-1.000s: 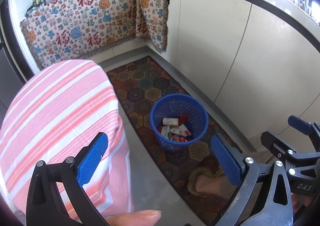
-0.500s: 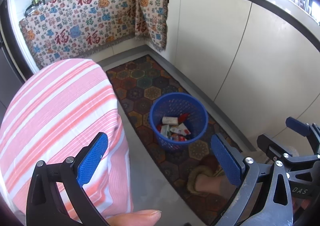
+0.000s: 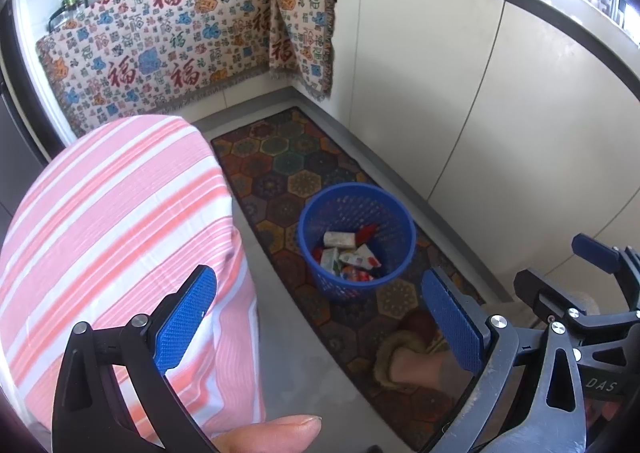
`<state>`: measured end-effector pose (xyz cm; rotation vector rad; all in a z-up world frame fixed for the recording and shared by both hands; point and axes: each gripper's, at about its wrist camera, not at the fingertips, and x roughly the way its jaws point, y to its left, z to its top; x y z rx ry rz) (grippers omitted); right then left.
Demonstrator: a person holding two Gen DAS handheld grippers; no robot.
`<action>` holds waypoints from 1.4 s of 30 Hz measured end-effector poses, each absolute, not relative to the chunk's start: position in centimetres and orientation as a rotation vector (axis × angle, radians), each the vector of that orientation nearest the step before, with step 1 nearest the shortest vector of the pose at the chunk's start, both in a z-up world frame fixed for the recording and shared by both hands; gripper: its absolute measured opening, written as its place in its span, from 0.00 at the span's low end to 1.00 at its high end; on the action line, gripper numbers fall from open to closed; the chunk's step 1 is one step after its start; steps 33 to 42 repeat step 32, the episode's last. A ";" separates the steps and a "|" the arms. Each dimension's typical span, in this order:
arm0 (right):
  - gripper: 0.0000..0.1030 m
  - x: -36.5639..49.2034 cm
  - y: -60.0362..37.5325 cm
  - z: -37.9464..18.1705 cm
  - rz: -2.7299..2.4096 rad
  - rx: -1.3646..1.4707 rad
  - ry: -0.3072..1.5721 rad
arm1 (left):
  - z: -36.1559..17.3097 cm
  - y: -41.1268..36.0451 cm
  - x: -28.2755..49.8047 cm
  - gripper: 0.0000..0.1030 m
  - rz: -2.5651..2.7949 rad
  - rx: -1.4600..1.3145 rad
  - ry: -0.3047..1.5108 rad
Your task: Collect trash
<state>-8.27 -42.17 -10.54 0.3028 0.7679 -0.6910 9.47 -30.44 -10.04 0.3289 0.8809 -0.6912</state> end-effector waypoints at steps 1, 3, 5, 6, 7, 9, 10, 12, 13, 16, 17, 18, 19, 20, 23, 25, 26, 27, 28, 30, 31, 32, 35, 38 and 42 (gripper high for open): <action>1.00 -8.3 -42.2 -10.5 -0.691 0.303 0.768 | -10.0 -30.4 9.5 0.99 -0.691 0.329 0.881; 1.00 -8.3 -42.1 -10.6 -0.690 0.305 0.767 | -10.0 -30.5 9.5 0.99 -0.691 0.329 0.881; 1.00 -8.3 -42.2 -10.6 -0.690 0.302 0.769 | -10.0 -30.4 9.5 0.99 -0.692 0.329 0.881; 1.00 -8.3 -42.2 -10.6 -0.690 0.303 0.769 | -10.0 -30.4 9.5 0.99 -0.692 0.329 0.881; 1.00 -8.3 -42.2 -10.6 -0.689 0.304 0.769 | -10.0 -30.4 9.5 0.99 -0.692 0.329 0.881; 1.00 -8.2 -42.0 -10.8 -0.687 0.303 0.769 | -10.0 -30.4 9.5 0.99 -0.692 0.330 0.882; 1.00 -8.2 -41.9 -10.8 -0.686 0.303 0.770 | -10.0 -30.4 9.5 0.99 -0.693 0.330 0.882; 1.00 -8.0 -41.7 -11.0 -0.685 0.305 0.771 | -10.0 -30.5 9.4 0.99 -0.693 0.331 0.882; 1.00 -8.0 -41.6 -11.1 -0.684 0.305 0.772 | -10.0 -30.6 9.4 0.99 -0.693 0.331 0.882; 1.00 -8.0 -41.5 -11.1 -0.684 0.306 0.772 | -10.2 -30.6 9.4 0.99 -0.695 0.329 0.887; 1.00 -8.0 -41.6 -11.1 -0.685 0.306 0.772 | -10.2 -30.6 9.4 0.99 -0.695 0.330 0.887; 1.00 -8.0 -41.5 -11.1 -0.685 0.306 0.772 | -10.2 -30.6 9.4 0.99 -0.695 0.330 0.888; 1.00 -8.0 -41.7 -11.0 -0.684 0.306 0.772 | -10.2 -30.7 9.4 0.99 -0.696 0.330 0.890; 1.00 -8.0 -41.6 -11.0 -0.684 0.306 0.772 | -10.3 -30.7 9.4 0.99 -0.697 0.330 0.891; 1.00 -7.9 -41.5 -11.1 -0.685 0.307 0.775 | -10.3 -30.8 9.4 0.99 -0.700 0.333 0.893; 1.00 -7.8 -41.5 -11.3 -0.686 0.309 0.778 | -10.4 -30.7 9.4 0.99 -0.703 0.333 0.895; 1.00 -7.8 -41.5 -11.3 -0.687 0.311 0.779 | -10.4 -30.7 9.4 0.99 -0.707 0.328 0.896; 1.00 -7.8 -41.5 -11.4 -0.687 0.313 0.780 | -10.4 -30.6 9.4 0.99 -0.712 0.320 0.897; 1.00 -7.8 -41.5 -11.4 -0.687 0.314 0.781 | -10.3 -30.5 9.4 0.99 -0.713 0.316 0.897; 1.00 -7.8 -41.7 -11.4 -0.687 0.317 0.782 | -10.3 -30.4 9.4 0.99 -0.709 0.316 0.889; 1.00 -7.8 -41.8 -11.4 -0.687 0.316 0.782 | -10.3 -30.4 9.4 0.99 -0.708 0.319 0.886; 1.00 -7.8 -41.7 -11.5 -0.688 0.316 0.783 | -10.3 -30.3 9.4 0.99 -0.705 0.319 0.885; 1.00 -7.8 -41.7 -11.5 -0.688 0.316 0.783 | -10.3 -30.3 9.4 0.99 -0.705 0.319 0.885; 1.00 -7.8 -41.7 -11.5 -0.688 0.316 0.783 | -10.3 -30.3 9.4 0.99 -0.705 0.319 0.885; 1.00 -7.8 -41.7 -11.5 -0.688 0.316 0.783 | -10.3 -30.3 9.4 0.99 -0.705 0.319 0.885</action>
